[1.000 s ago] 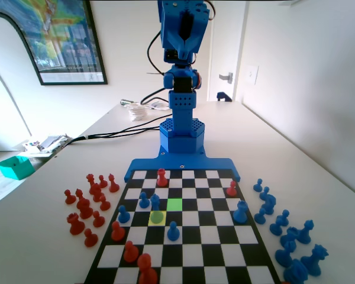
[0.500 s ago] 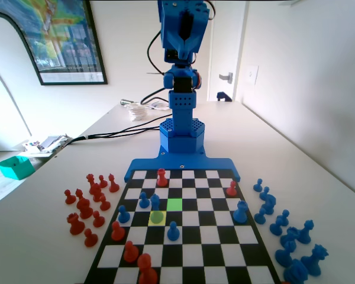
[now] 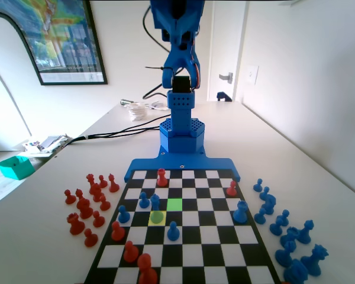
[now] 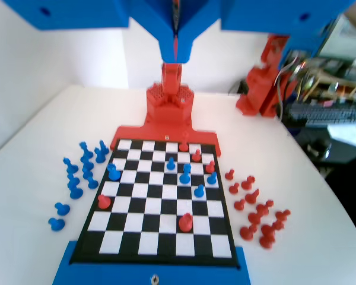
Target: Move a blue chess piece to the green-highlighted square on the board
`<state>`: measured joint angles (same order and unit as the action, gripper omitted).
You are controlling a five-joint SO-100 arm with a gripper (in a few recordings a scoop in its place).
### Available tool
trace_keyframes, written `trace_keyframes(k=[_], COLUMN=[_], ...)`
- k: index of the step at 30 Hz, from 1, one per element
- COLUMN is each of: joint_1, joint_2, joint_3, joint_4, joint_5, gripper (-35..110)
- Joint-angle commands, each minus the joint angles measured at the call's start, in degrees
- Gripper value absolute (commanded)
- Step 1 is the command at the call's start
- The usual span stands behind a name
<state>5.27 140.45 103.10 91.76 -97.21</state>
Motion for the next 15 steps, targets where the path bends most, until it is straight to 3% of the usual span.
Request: trace_keyframes(k=[1,15], joint_1=[1.8,6.4], joint_2=[-7.8,-36.7], joint_3=[-5.0,-11.4], joint_4=[-0.7,-8.7], joint_5=[0.5,0.7], gripper=[1,1])
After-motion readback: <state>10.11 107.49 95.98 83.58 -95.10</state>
